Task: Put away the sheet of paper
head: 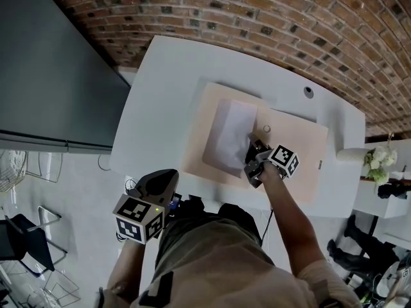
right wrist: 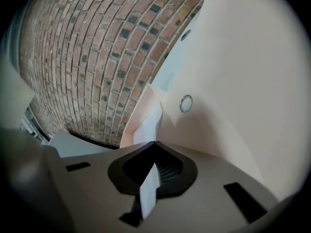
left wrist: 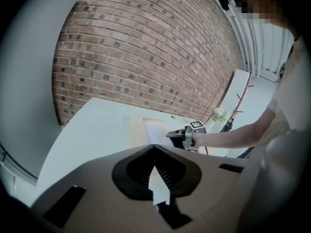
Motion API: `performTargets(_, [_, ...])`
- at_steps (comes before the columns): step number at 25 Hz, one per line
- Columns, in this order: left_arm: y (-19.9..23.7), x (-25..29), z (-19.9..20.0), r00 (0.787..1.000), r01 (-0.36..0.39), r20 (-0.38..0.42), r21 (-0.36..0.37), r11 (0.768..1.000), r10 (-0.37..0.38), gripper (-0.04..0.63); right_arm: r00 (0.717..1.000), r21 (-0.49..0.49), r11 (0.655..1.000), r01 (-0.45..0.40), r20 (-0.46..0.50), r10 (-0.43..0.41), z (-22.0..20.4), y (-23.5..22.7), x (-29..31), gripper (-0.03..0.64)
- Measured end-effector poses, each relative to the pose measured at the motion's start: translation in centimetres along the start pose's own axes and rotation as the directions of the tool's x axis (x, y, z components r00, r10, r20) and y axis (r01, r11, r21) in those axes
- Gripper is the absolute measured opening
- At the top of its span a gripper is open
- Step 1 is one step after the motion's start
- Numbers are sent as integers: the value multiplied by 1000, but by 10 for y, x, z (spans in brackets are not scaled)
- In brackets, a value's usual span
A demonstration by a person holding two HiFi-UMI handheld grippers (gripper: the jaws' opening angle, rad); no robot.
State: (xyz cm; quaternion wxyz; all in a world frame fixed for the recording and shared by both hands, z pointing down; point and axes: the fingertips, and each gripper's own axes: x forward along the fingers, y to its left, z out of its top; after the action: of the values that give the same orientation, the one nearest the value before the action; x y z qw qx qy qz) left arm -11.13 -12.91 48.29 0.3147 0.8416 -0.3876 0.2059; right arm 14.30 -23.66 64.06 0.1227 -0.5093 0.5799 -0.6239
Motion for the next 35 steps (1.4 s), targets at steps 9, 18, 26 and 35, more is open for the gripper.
performTargets(9, [4, 2, 1, 1000, -6, -5, 1, 1000, 6, 14, 1000, 12, 1000, -8, -12, 8, 0, -1, 3, 23])
performTargets(18, [3, 7, 6, 1000, -5, -5, -1, 1000, 5, 14, 998, 30, 998, -56, -35, 57, 2, 10, 1, 23])
performTargets(26, [4, 11, 11, 1000, -2, -8, -2, 1000, 2, 14, 997, 34, 997, -63, -33, 64, 4, 12, 0, 23])
performTargets(35, [4, 13, 19, 1000, 1, 9, 11, 1000, -1, 14, 998, 8, 998, -57, -37, 57, 2, 11, -2, 23])
